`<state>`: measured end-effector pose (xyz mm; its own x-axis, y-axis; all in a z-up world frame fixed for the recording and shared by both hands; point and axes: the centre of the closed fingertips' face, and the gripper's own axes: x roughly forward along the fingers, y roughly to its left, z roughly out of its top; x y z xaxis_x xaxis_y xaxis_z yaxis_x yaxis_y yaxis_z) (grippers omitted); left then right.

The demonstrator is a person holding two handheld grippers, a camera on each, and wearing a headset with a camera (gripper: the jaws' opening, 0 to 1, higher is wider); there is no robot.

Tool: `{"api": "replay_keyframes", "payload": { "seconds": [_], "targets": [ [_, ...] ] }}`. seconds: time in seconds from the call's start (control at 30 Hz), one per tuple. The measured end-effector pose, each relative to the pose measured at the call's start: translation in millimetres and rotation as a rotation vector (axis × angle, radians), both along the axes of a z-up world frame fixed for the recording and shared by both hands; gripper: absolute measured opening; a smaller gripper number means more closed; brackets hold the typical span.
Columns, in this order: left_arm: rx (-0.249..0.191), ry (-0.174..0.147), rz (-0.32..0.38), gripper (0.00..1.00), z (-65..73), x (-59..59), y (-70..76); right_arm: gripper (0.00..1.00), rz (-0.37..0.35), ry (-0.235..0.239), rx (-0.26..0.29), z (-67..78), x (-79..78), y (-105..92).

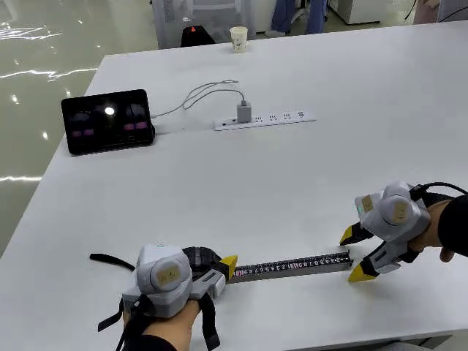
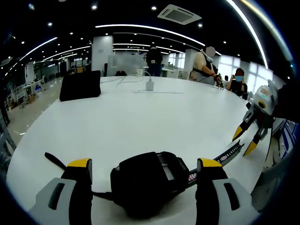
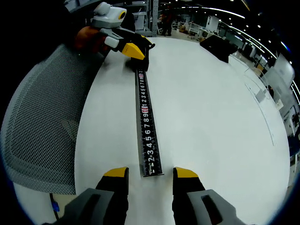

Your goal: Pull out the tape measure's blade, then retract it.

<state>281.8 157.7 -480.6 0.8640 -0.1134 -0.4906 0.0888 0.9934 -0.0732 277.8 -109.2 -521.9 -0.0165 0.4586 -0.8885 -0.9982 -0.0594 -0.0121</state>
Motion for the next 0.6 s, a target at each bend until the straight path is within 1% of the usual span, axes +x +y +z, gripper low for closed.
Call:
{"api": "replay_keyframes", "payload": {
  "seconds": [0.07,0.1,0.13,0.17,0.27,0.33,0.37,0.43,0.5,0.6],
  "targets": [
    [-0.001,-0.001,0.0,0.88,0.0,0.0,-0.1,0.29,0.006,-0.008,-0.004,-0.9,1.1,-0.9],
    [-0.002,0.0,0.0,0.88,-0.1,-0.1,-0.2,0.26,0.016,-0.008,-0.002,-0.8,0.7,-0.7],
    [-0.003,0.0,0.001,0.88,-0.1,-0.2,-0.3,0.25,0.01,-0.002,-0.003,-1.0,0.6,-1.0],
    [-0.005,-0.001,0.0,0.89,0.0,-0.2,-0.5,0.25,0.009,0.006,-0.003,-1.3,-0.3,-1.2],
    [-0.008,-0.002,0.001,0.88,0.0,-0.1,-0.9,0.23,0.015,0.007,-0.005,-1.3,0.0,-0.7],
    [-0.009,-0.002,0.001,0.88,0.2,-0.2,-0.7,0.14,0.006,0.001,-0.009,-1.7,1.3,0.2],
    [-0.01,-0.004,0.003,0.88,0.5,-0.1,-0.3,0.13,0.012,0.002,-0.007,-1.6,1.4,1.2],
    [-0.013,-0.005,0.005,0.88,0.7,0.1,0.5,0.12,0.002,0.006,-0.012,-1.5,1.7,0.3],
    [-0.019,-0.001,0.006,0.88,0.0,-0.3,0.0,0.12,0.017,-0.002,-0.019,-1.1,0.6,0.4],
    [-0.013,-0.002,0.006,0.87,0.2,-0.4,0.1,0.12,0.051,-0.012,-0.037,-0.8,-1.9,1.2]
  ]
}}
